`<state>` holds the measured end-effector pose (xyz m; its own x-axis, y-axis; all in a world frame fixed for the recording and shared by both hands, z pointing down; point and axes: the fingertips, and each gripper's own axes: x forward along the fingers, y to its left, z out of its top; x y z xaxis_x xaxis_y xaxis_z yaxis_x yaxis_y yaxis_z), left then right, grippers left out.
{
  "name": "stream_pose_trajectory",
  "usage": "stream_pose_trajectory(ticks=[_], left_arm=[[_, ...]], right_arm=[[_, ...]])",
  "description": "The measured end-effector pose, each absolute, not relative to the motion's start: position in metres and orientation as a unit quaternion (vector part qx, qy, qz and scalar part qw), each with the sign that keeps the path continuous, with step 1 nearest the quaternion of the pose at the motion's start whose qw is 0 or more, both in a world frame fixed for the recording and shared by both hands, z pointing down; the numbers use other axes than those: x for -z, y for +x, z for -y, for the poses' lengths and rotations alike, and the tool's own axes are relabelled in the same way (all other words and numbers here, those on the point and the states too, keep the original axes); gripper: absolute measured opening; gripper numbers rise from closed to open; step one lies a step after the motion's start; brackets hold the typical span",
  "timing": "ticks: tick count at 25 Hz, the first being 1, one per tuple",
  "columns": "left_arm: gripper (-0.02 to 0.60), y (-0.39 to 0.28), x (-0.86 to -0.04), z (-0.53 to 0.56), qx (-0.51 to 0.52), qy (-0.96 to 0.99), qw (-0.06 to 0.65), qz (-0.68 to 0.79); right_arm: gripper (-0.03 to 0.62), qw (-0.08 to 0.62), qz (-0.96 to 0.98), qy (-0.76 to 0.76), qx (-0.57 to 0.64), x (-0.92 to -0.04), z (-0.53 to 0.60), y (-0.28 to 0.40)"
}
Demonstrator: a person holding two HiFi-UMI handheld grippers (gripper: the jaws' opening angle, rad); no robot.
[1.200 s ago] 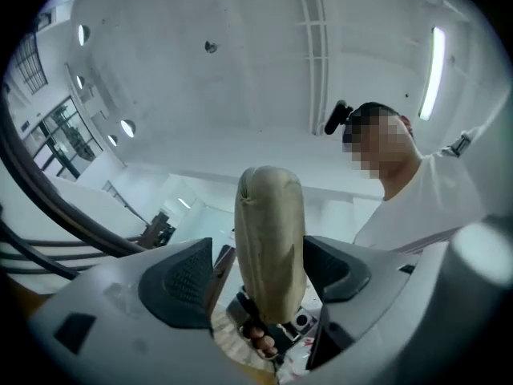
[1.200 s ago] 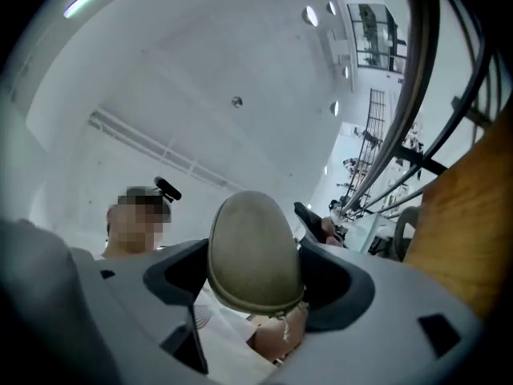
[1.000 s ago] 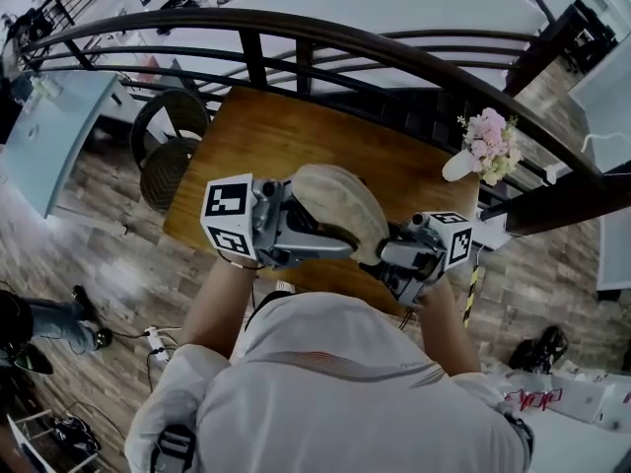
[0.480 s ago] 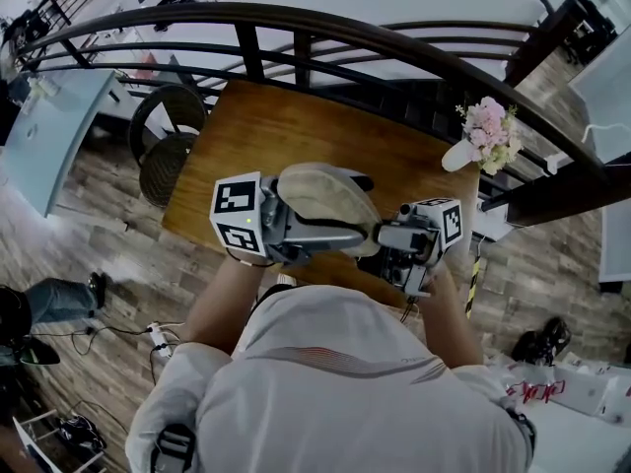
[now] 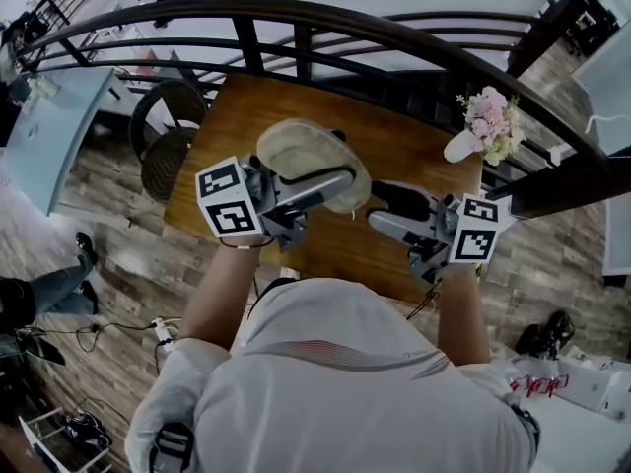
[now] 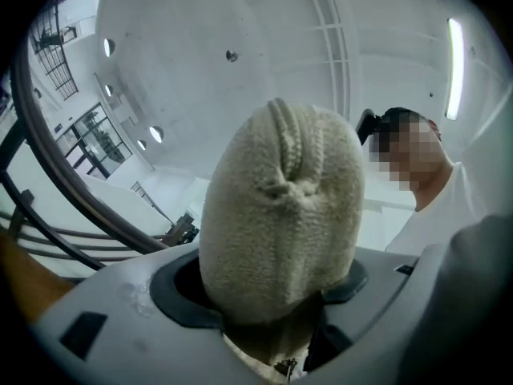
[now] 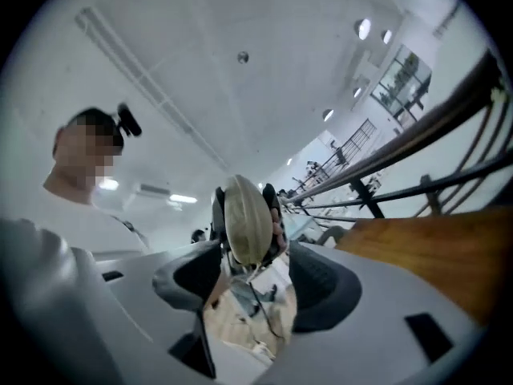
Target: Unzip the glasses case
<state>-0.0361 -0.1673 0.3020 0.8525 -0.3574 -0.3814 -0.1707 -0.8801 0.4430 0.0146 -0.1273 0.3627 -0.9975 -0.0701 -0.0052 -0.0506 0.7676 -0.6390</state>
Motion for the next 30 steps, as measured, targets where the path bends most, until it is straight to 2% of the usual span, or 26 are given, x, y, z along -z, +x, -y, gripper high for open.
stream_pose_trajectory(ticks=[1, 7, 10, 13, 15, 23, 30], left_arm=[[0.304, -0.037, -0.303, 0.17, 0.23, 0.94, 0.203, 0.148], [0.304, -0.026, -0.309, 0.172, 0.196, 0.947, 0.197, 0.161], [0.304, -0.02, -0.314, 0.172, 0.178, 0.951, 0.191, 0.165], [0.304, -0.019, -0.318, 0.175, 0.166, 0.952, 0.187, 0.178], [0.304, -0.02, -0.321, 0.178, 0.159, 0.95, 0.187, 0.195], [0.299, -0.026, -0.341, 0.198, 0.147, 0.921, 0.221, 0.285], [0.291, -0.03, -0.356, 0.203, 0.139, 0.909, 0.25, 0.302]], right_arm=[[0.303, -0.018, -0.947, -0.05, 0.316, -0.369, 0.127, 0.012], [0.263, -0.162, -0.951, -0.064, 0.256, -0.405, 0.117, -0.012], [0.179, -0.209, -0.948, -0.085, 0.225, -0.417, 0.12, -0.015], [0.14, -0.239, -0.946, -0.108, 0.191, -0.424, 0.125, -0.016], [0.065, -0.256, -0.942, -0.135, 0.167, -0.429, 0.131, -0.014], [0.052, -0.289, -0.929, -0.216, 0.083, -0.441, 0.15, -0.006], [0.051, -0.311, -0.914, -0.259, 0.025, -0.445, 0.157, -0.002]])
